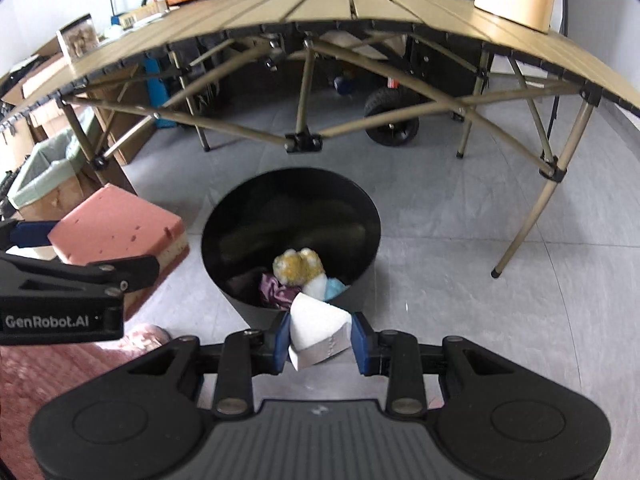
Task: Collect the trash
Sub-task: 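Lower the foam wedge into the black bin and open the right gripper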
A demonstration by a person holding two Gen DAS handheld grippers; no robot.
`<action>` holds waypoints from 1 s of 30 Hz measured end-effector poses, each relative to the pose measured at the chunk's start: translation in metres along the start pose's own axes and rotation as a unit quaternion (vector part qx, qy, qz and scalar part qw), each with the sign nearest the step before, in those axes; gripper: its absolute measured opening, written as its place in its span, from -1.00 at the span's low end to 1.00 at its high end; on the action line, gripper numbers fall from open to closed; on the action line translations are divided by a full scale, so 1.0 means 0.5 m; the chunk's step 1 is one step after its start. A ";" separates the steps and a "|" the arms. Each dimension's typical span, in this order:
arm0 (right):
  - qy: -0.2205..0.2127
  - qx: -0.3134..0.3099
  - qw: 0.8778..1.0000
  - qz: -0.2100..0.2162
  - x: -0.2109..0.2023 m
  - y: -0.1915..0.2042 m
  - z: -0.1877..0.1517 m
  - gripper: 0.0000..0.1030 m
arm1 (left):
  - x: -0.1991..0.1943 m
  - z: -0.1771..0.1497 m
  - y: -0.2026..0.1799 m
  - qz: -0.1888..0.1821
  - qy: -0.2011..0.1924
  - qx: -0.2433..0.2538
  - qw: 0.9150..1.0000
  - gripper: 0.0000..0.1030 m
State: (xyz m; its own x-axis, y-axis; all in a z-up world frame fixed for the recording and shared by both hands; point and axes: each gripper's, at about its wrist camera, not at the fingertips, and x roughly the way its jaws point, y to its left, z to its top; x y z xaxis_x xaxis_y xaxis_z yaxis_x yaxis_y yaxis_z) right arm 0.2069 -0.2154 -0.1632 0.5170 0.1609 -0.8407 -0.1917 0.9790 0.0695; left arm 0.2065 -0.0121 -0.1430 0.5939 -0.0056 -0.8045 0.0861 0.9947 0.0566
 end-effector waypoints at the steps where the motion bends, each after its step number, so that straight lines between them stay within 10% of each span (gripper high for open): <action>1: 0.003 0.000 1.000 -0.002 0.006 -0.003 0.000 -0.39 | 0.008 0.000 0.003 0.002 0.004 -0.003 1.000 0.91; 30: 0.032 -0.035 0.999 -0.005 0.148 0.046 0.132 -0.39 | 0.111 0.030 0.118 0.061 0.046 -0.109 0.991 0.91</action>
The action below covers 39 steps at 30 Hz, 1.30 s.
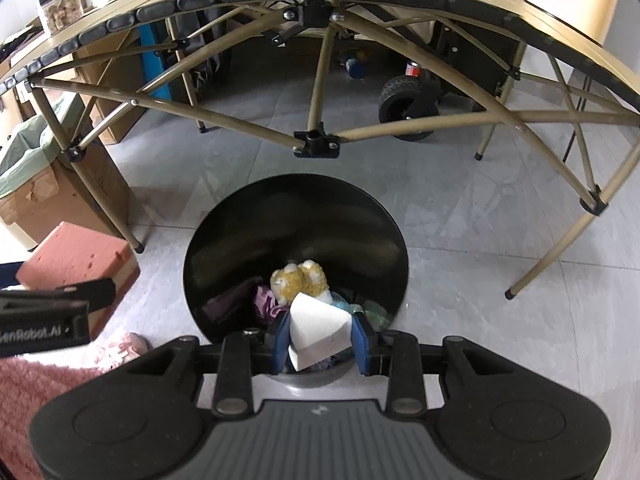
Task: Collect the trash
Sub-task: 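Lower the foam wedge into the black bin and open the right gripper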
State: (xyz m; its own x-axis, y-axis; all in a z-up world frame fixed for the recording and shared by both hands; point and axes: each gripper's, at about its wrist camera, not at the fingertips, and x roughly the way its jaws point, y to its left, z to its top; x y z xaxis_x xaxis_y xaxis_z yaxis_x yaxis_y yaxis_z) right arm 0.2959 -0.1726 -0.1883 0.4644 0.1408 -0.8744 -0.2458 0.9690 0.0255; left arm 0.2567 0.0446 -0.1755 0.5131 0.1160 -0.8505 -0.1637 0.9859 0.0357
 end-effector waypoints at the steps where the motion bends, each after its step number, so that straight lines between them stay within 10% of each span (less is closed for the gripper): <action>1: 0.001 -0.001 1.000 0.000 0.006 0.003 0.006 -0.39 | 0.002 0.002 0.003 0.002 0.001 -0.002 1.000 0.91; 30: 0.047 -0.012 0.999 0.000 0.190 0.043 0.078 -0.22 | 0.059 0.048 0.041 0.033 0.029 -0.049 0.998 0.91; 35: 0.044 -0.008 0.999 -0.001 0.186 0.036 0.078 0.79 | 0.061 0.049 0.042 0.033 0.030 -0.050 0.998 0.91; 39: 0.039 -0.010 0.999 -0.006 0.175 0.031 0.079 0.97 | 0.062 0.050 0.044 0.033 0.029 -0.050 0.998 0.90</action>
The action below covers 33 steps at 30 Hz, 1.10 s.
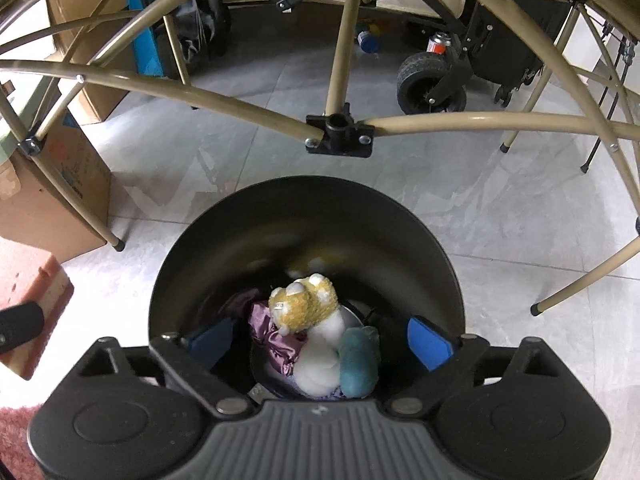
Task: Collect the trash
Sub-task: 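Lower the foam wedge into the black bin and open the right gripper, then move the left gripper over the black bin and open it to drop the sponge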
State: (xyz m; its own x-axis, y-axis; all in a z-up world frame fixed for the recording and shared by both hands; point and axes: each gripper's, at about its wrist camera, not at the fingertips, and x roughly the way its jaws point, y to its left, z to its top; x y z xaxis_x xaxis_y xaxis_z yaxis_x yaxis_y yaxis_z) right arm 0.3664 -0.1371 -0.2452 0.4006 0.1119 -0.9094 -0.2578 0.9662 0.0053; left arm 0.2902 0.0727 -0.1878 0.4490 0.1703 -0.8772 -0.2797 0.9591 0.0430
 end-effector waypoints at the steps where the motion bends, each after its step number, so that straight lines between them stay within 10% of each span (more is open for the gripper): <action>1: -0.001 0.000 1.000 -0.001 -0.003 -0.001 0.000 1.00 | 0.000 0.000 0.000 0.000 -0.001 0.000 1.000 0.91; 33: -0.077 0.090 0.992 -0.041 -0.245 -0.199 -0.050 1.00 | -0.041 -0.027 -0.143 -0.061 -0.004 0.054 0.997 0.91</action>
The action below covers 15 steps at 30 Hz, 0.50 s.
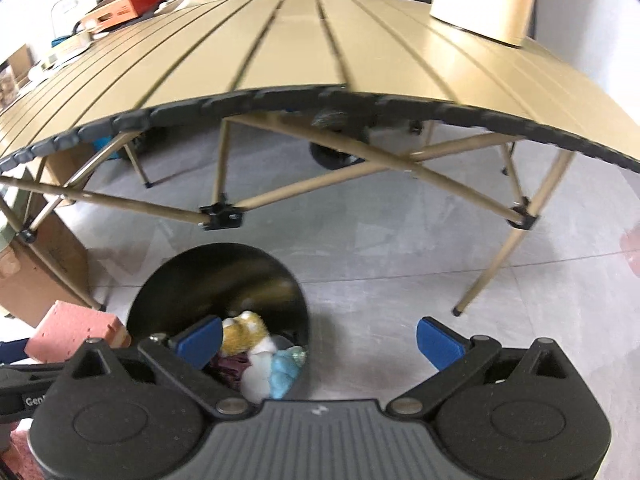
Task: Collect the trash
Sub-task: 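Move the left gripper over the black bin and open it to drop the sponge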
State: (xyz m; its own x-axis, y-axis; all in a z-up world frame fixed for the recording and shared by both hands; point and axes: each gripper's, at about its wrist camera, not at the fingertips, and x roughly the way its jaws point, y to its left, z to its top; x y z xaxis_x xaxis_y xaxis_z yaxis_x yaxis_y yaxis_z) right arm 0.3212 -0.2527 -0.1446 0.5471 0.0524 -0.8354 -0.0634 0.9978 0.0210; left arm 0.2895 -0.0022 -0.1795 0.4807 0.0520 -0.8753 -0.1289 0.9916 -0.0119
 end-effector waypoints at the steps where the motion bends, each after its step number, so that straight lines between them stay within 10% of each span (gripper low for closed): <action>1: 0.000 0.003 1.000 -0.002 -0.004 -0.010 -0.003 1.00 | 0.002 0.000 -0.008 -0.002 0.001 0.002 1.000 0.91; 15: 0.015 0.045 0.999 0.000 0.005 -0.114 -0.007 1.00 | 0.034 0.025 -0.113 -0.016 0.014 0.022 1.000 0.91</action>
State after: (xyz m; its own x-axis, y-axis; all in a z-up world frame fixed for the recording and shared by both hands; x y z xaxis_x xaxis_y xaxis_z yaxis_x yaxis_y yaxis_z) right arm 0.3232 -0.3098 -0.1496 0.5211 0.0520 -0.8519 0.0128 0.9976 0.0687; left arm 0.3157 -0.0561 -0.1877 0.4596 0.0167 -0.8880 -0.0753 0.9970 -0.0202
